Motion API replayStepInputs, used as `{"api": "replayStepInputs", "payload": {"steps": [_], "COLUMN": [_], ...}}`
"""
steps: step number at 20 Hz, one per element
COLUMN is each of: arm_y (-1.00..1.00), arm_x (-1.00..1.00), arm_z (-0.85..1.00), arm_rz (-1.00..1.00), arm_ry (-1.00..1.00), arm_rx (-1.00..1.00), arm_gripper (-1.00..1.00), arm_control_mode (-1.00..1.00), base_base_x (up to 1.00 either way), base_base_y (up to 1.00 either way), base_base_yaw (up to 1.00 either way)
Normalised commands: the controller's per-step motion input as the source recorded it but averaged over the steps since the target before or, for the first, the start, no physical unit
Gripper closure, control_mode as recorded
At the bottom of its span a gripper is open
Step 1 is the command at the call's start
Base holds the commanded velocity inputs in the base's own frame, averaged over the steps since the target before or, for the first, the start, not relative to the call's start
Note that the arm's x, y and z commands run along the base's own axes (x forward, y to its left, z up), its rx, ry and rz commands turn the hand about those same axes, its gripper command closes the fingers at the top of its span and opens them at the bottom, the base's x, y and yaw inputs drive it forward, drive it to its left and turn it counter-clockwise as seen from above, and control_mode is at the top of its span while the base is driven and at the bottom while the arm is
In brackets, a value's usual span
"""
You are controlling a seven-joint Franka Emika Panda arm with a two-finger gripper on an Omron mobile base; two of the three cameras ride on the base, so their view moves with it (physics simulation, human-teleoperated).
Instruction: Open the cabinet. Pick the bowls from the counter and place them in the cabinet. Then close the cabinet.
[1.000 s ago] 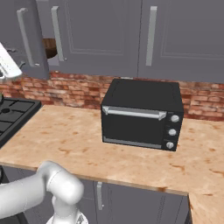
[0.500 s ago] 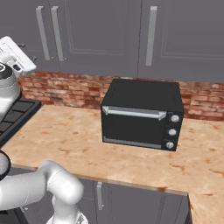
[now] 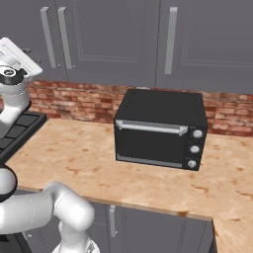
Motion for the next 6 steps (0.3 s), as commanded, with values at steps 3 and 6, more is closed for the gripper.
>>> {"api": "replayStepInputs", "payload": {"steps": [3,6], "arm_y": [-0.33,-0.35], "arm_x": [0.59,0.49], "arm_z": [0.0,-0.01], "arm_rz": [0.13,0.12], "arm_ry": [0.0,0.0], "arm_rx": [0.01,0.01], "arm_gripper": [-1.0,-1.0], "arm_control_mode": [-1.0,-1.0], "base_base_x": [0.0,0.0], "base_base_y": [0.0,0.0], "base_base_yaw": [0.0,0.0]}}
